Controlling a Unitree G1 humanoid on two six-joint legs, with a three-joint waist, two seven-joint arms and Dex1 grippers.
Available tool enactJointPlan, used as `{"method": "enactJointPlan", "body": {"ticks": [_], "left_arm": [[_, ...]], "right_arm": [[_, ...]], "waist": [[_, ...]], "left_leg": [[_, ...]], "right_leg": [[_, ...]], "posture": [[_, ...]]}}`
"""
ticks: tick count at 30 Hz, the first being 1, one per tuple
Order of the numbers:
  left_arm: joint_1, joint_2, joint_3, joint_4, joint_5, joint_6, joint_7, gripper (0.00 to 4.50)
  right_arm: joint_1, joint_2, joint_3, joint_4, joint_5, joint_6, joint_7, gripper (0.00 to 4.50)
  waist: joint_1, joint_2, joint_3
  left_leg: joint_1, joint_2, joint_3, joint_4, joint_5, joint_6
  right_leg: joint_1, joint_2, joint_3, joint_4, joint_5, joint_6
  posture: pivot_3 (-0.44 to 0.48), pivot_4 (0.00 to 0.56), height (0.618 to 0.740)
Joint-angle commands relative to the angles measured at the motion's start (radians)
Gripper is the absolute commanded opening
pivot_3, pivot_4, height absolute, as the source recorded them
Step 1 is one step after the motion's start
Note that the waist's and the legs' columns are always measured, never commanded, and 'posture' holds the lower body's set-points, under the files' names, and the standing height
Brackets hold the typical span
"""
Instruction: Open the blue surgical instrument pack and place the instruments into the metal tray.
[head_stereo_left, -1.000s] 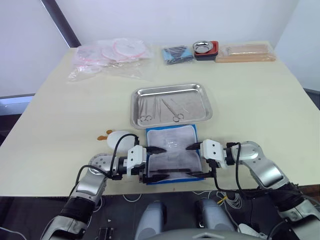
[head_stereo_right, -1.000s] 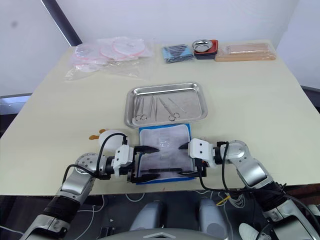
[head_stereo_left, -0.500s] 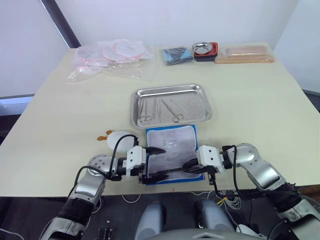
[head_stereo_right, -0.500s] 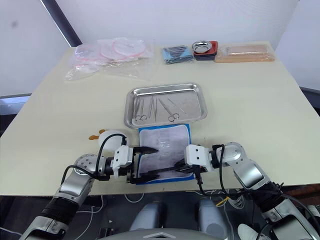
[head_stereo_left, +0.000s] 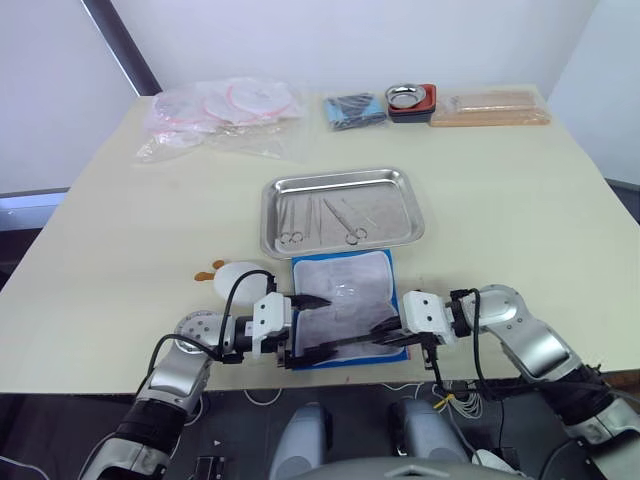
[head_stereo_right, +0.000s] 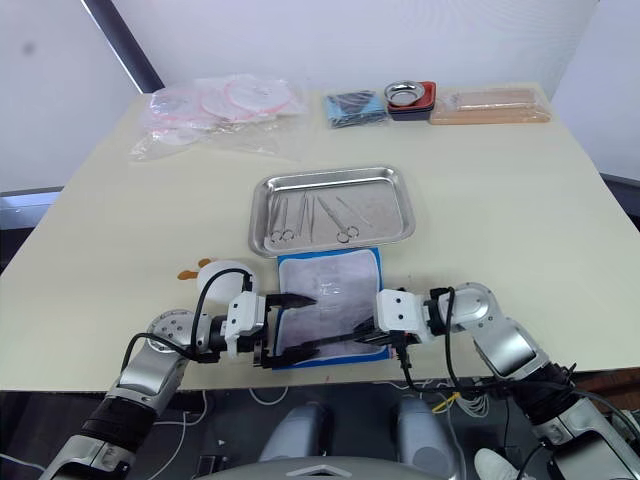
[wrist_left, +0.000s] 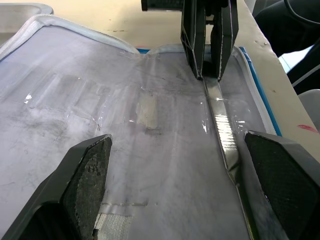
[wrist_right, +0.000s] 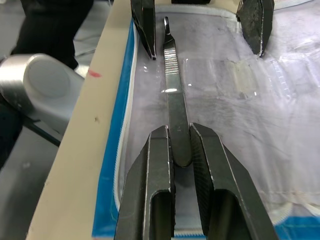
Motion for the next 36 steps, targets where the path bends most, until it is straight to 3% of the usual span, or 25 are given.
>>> {"method": "enactJointPlan", "body": {"ticks": [1,23,31,36], "left_arm": [[0.069,0.021,-0.049,0.097,0.077,0.047,-0.002,4.5],[0.058,0.005,-0.058,0.123,0.086,0.039,0.003,4.5],[0.053,-0.008,-0.054,0.143,0.084,0.03,0.008,4.5],[0.051,-0.011,-0.055,0.153,0.088,0.017,0.011,4.5]], "right_arm": [[-0.014,-0.027,-0.027,-0.097,0.015,0.052,0.0,0.09],[-0.094,-0.154,-0.045,-0.193,0.0,0.109,0.053,0.09],[-0.073,-0.236,-0.126,-0.176,0.046,0.091,0.072,0.09],[-0.044,-0.333,-0.244,-0.165,0.151,0.149,0.129,0.09]], "waist": [[0.0,0.0,0.0],[0.001,0.0,0.001],[0.003,0.001,0.0],[0.004,0.002,0.001]], "left_leg": [[0.0,0.0,0.0,0.0,0.0,0.0],[-0.001,0.0,0.0,0.0,0.0,0.0],[-0.001,-0.001,0.001,0.001,0.0,0.0],[-0.001,-0.001,0.001,0.001,0.0,0.0]], "right_leg": [[0.0,0.0,0.0,0.0,0.0,0.0],[-0.001,-0.001,0.0,0.0,0.0,0.0],[0.0,-0.001,0.0,0.0,0.0,0.0],[0.0,-0.002,0.0,0.0,0.0,0.0]], "posture": [[0.0,0.15,0.74],[0.0,0.15,0.74],[0.0,0.15,0.74],[0.0,0.15,0.74]]}}
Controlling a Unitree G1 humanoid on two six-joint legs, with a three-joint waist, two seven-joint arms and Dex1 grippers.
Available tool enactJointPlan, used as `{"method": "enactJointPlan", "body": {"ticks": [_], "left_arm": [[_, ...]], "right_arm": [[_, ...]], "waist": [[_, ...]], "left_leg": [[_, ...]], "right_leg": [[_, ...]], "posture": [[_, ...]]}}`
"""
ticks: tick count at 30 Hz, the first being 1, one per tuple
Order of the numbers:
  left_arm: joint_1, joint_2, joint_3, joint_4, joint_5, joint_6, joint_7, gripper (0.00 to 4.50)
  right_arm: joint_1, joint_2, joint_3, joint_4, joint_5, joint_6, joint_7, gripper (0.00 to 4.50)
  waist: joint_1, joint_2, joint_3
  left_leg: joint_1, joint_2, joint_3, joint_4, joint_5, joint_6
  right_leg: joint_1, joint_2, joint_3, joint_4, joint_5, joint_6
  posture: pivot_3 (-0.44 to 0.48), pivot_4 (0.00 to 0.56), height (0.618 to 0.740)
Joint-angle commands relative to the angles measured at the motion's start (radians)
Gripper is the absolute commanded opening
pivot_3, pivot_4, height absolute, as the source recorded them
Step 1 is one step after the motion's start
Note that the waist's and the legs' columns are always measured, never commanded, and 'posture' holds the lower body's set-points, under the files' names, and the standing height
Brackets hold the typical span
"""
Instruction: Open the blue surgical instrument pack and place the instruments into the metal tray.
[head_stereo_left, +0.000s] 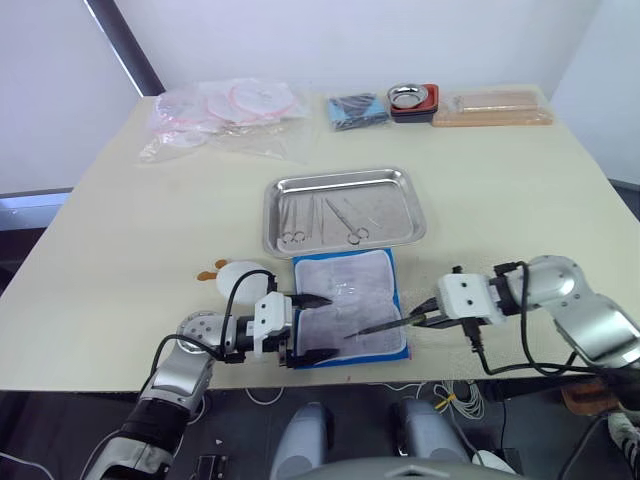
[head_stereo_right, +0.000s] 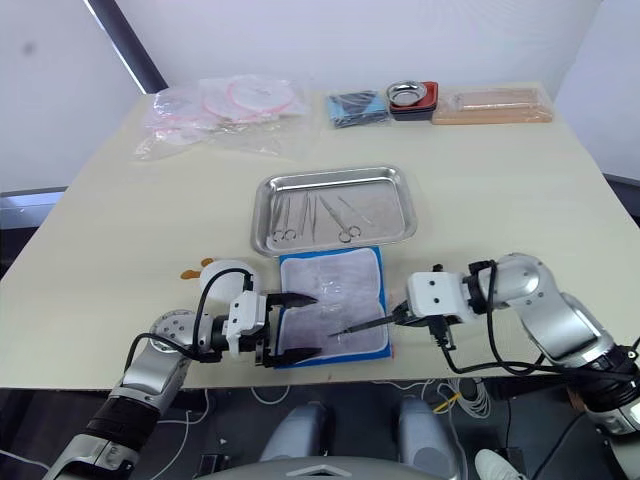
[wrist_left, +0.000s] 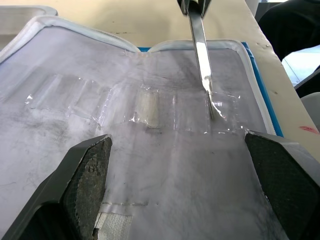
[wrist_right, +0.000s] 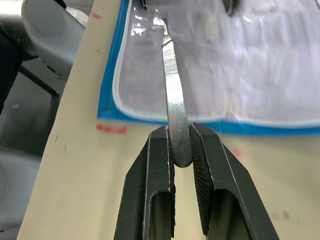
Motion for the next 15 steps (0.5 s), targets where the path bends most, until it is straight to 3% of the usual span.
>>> {"method": "enactJointPlan", "body": {"ticks": [1,8,15], "left_arm": [[0.055,0.006,-0.054,0.136,0.09,0.032,0.003,4.5],[0.034,-0.002,-0.057,0.171,0.098,0.012,-0.006,4.5],[0.014,-0.022,-0.059,0.202,0.105,-0.008,0.0,4.5]], "right_arm": [[0.002,-0.075,-0.149,-0.008,0.128,0.061,0.062,0.09],[0.012,-0.149,-0.255,0.02,0.245,0.116,0.133,0.09],[-0.062,0.016,-0.255,0.035,0.218,0.253,-0.133,0.09]], "waist": [[0.0,0.001,0.001],[0.0,0.003,0.0],[0.003,0.005,-0.001]], "left_leg": [[0.0,0.0,0.0,0.0,0.0,0.0],[0.001,0.0,0.0,0.0,0.0,0.0],[0.001,0.0,0.0,0.002,0.0,0.0]], "right_leg": [[0.0,0.0,0.0,0.0,0.0,0.0],[0.0,0.0,0.0,0.0,0.0,0.0],[0.001,0.0,0.0,0.001,0.0,0.0]], "posture": [[0.0,0.15,0.74],[0.0,0.15,0.74],[0.0,0.15,0.74]]}}
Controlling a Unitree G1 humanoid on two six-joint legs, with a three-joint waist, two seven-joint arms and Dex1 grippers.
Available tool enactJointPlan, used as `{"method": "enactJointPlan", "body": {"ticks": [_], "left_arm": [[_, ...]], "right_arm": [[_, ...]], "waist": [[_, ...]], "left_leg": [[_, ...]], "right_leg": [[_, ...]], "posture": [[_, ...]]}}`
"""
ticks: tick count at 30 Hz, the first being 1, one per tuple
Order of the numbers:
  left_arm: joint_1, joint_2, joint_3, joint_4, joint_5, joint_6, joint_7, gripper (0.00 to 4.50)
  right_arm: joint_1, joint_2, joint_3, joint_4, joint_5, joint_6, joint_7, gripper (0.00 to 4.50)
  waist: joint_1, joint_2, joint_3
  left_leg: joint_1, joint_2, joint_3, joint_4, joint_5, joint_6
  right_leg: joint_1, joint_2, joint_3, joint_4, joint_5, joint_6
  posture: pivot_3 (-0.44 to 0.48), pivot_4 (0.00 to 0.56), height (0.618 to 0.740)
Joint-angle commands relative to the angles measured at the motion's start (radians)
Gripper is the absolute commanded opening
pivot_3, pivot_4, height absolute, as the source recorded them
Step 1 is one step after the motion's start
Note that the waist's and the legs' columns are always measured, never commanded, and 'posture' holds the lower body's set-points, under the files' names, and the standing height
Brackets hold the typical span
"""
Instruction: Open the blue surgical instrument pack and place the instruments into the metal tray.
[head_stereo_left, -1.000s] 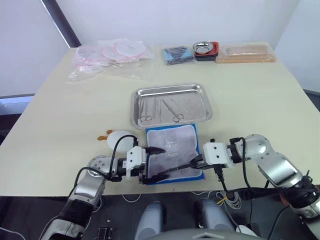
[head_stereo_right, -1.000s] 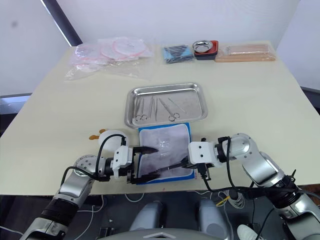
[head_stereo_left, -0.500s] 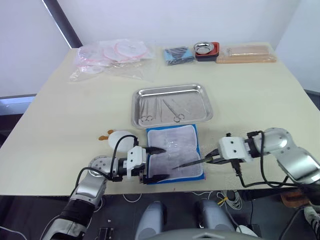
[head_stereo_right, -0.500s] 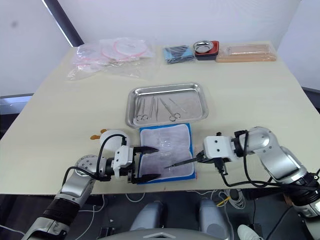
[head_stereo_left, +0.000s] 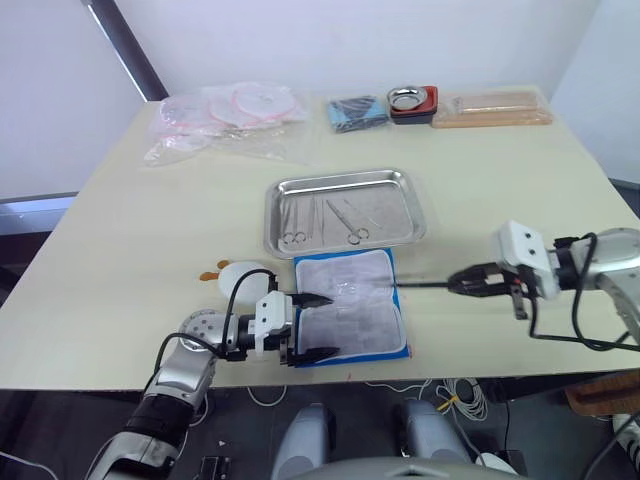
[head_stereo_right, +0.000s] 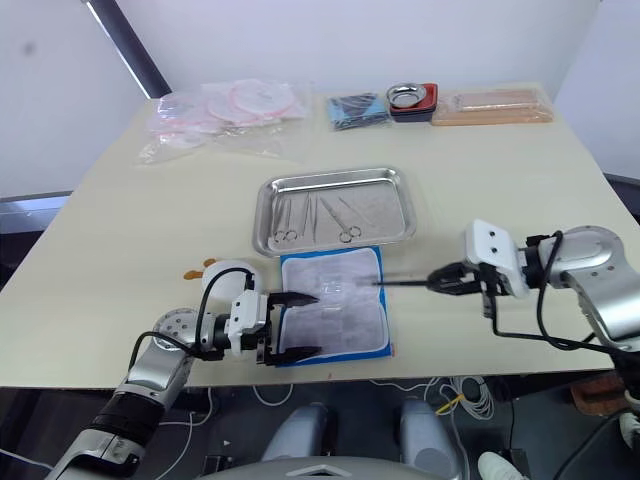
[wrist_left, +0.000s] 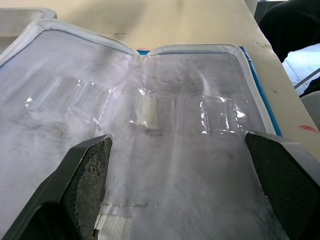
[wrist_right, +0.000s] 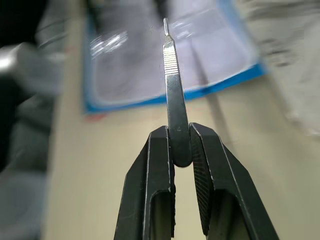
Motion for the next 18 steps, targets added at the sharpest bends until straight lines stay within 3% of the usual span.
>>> {"method": "enactJointPlan", "body": {"ticks": [1,10,18], "left_arm": [[0.046,-0.001,-0.056,0.132,0.104,0.036,0.023,4.5],[0.044,-0.003,-0.055,0.135,0.108,0.034,0.026,4.5],[0.056,-0.001,-0.051,0.121,0.106,0.039,0.031,4.5]], "right_arm": [[-0.036,0.054,-0.024,-0.012,0.002,0.059,-0.109,0.09],[-0.176,0.265,0.044,0.079,-0.068,0.225,-0.37,0.09],[-0.321,0.436,0.151,0.268,-0.244,0.231,-0.593,0.09]], "waist": [[0.002,0.001,0.0],[0.002,0.005,-0.002],[-0.001,0.011,-0.006]], "left_leg": [[0.0,0.0,0.0,0.0,0.0,0.0],[-0.001,-0.001,-0.001,0.001,0.0,0.0],[-0.001,-0.001,0.0,0.001,0.0,0.0]], "right_leg": [[0.0,0.0,0.0,0.0,0.0,0.0],[0.0,0.0,0.0,0.001,0.0,0.0],[0.0,0.0,0.001,0.001,0.0,0.0]], "posture": [[0.0,0.15,0.74],[0.0,0.15,0.74],[0.0,0.15,0.74]]}}
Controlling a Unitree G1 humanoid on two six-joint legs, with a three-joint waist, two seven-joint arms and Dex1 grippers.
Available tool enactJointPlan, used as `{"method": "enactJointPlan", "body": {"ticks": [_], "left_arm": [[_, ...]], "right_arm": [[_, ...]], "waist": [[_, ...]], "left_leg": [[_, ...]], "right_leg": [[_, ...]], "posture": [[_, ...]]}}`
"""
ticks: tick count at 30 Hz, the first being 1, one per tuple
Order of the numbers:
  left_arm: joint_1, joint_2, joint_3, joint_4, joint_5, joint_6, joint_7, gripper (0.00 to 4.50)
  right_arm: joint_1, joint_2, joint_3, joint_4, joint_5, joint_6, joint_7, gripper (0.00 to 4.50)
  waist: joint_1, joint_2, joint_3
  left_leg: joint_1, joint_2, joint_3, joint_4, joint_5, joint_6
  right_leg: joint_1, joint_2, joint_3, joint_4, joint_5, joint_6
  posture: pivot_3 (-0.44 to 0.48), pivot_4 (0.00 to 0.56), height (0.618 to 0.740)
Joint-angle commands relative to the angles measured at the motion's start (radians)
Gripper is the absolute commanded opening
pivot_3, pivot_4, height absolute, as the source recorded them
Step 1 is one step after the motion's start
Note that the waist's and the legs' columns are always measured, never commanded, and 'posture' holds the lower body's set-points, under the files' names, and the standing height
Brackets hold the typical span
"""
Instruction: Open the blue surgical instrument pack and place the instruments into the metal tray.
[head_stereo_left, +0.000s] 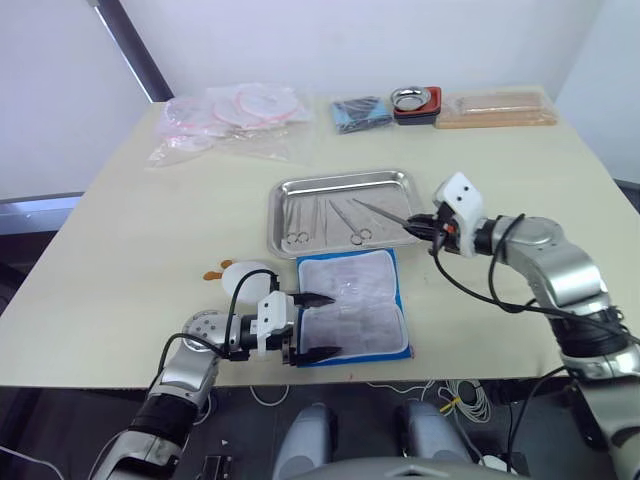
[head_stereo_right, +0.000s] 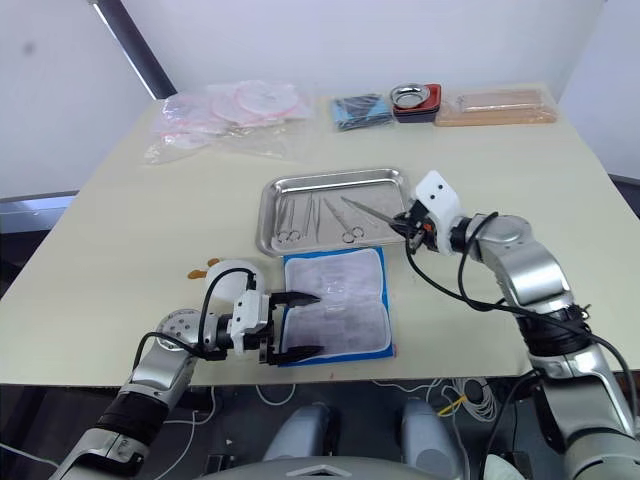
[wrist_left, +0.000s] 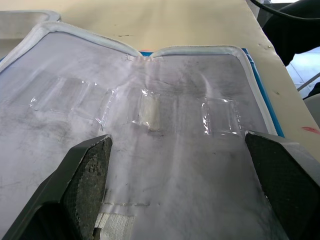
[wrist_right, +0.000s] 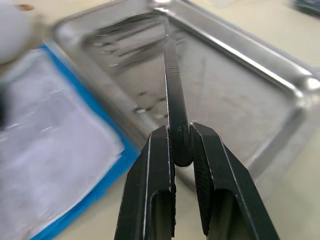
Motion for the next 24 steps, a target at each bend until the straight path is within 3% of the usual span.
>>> {"method": "enactJointPlan", "body": {"ticks": [1,12,22,23,24], "left_arm": [[0.053,0.009,-0.052,0.112,0.104,0.044,0.029,4.5],[0.063,0.01,-0.046,0.094,0.101,0.053,0.04,4.5],[0.083,0.027,-0.04,0.064,0.092,0.067,0.041,4.5],[0.086,0.028,-0.04,0.061,0.092,0.067,0.041,4.5],[0.088,0.029,-0.04,0.059,0.092,0.068,0.042,4.5]], "right_arm": [[-0.053,0.037,0.033,0.039,-0.062,-0.027,-0.059,0.09],[-0.202,0.261,0.01,0.32,-0.147,0.102,-0.293,0.09],[-0.228,0.293,0.01,0.442,-0.177,0.031,-0.299,0.09],[-0.231,0.293,0.007,0.444,-0.177,0.029,-0.296,0.51],[-0.232,0.29,0.008,0.444,-0.179,0.024,-0.29,1.27]], "waist": [[0.001,0.001,-0.001],[-0.001,0.005,-0.003],[-0.005,0.004,-0.002],[-0.006,0.004,-0.002],[-0.006,0.004,-0.002]], "left_leg": [[0.0,0.0,0.0,0.0,0.0,0.0],[0.0,0.0,0.0,0.0,0.0,0.0],[-0.001,0.0,0.0,0.0,0.0,0.0],[-0.001,0.0,0.0,0.0,0.0,0.0],[-0.001,0.0,0.0,-0.001,0.0,0.0]], "right_leg": [[0.0,0.0,0.0,0.0,0.0,0.0],[0.0,0.0,0.0,0.0,0.0,0.0],[0.0,0.0,0.001,0.0,0.0,0.0],[-0.001,0.0,0.001,0.0,0.0,0.0],[-0.001,0.0,0.001,0.0,0.0,0.0]], "posture": [[0.0,0.15,0.74],[0.0,0.15,0.74],[0.0,0.15,0.74],[0.0,0.15,0.74],[0.0,0.15,0.74]]}}
